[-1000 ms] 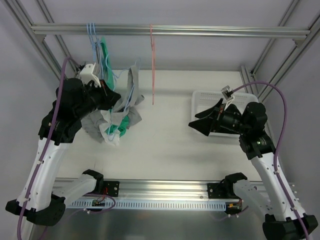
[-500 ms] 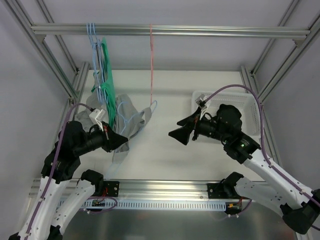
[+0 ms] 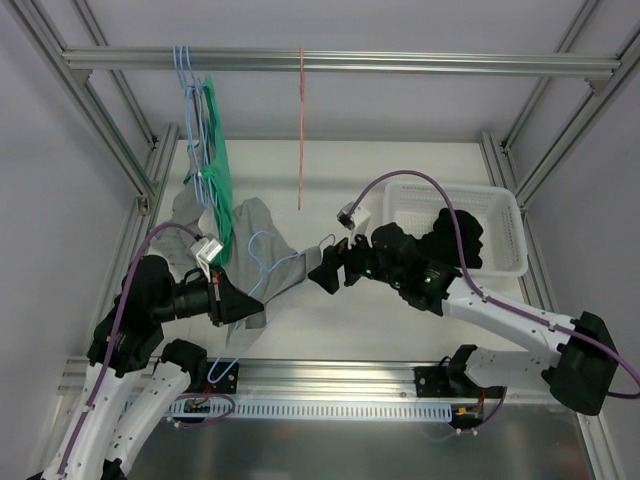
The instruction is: Remove the tank top from the hanger
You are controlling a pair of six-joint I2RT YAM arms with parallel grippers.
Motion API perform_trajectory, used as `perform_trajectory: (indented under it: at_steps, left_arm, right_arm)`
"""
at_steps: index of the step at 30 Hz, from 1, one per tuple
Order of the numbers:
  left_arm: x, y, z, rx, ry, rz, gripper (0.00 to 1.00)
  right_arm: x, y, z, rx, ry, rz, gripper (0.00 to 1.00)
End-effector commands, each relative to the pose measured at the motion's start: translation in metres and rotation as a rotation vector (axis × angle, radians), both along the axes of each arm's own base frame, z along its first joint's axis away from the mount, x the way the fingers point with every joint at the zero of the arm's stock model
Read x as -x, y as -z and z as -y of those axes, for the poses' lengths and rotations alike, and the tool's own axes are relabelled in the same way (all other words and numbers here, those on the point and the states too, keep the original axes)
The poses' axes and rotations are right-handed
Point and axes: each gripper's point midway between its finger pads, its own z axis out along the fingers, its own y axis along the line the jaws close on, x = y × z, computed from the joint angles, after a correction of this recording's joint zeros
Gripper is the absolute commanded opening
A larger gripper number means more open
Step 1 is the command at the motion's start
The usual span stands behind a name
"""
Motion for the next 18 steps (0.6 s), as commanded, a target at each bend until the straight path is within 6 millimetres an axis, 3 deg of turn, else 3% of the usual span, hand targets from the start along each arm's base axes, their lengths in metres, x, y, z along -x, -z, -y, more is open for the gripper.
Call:
perform_trajectory:
  at_steps: [1,4,8,10,14,17,18]
  left_arm:
    - [0.012,-0.026,0.006,0.063,0.068,0.027,0.0]
    - [0.015,-0.031,0.006,0.07,0.075,0.038,0.0]
    - [0.016,-0.033,0.005,0.072,0.075,0.044,0.0]
    - [0.015,-0.032,0.005,0.071,0.072,0.04,0.0]
    - [0.015,-0.032,0.005,0.071,0.072,0.042,0.0]
    - [0.015,-0.033,0.005,0.071,0.072,0.051,0.0]
    - [0.015,-0.033,0.005,0.071,0.071,0.048,0.0]
  right_arm:
    - [-0.021,-0.047,-0.013,-0.086,0.051,0.134,0.83]
    - [-0.022,-0.051,-0.019,-0.095,0.043,0.137,0.78]
    - [-0.022,-0.05,-0.026,-0.095,0.019,0.129,0.6]
    - [-0.021,-0.049,-0.03,-0.093,0.01,0.126,0.56]
    - [-0.022,-0.046,-0.032,-0.085,0.011,0.127,0.36]
    - [-0.023,-0.046,-0.03,-0.084,0.024,0.132,0.11]
    - [-0.023,-0.048,-0.029,-0.087,0.028,0.134,0.11]
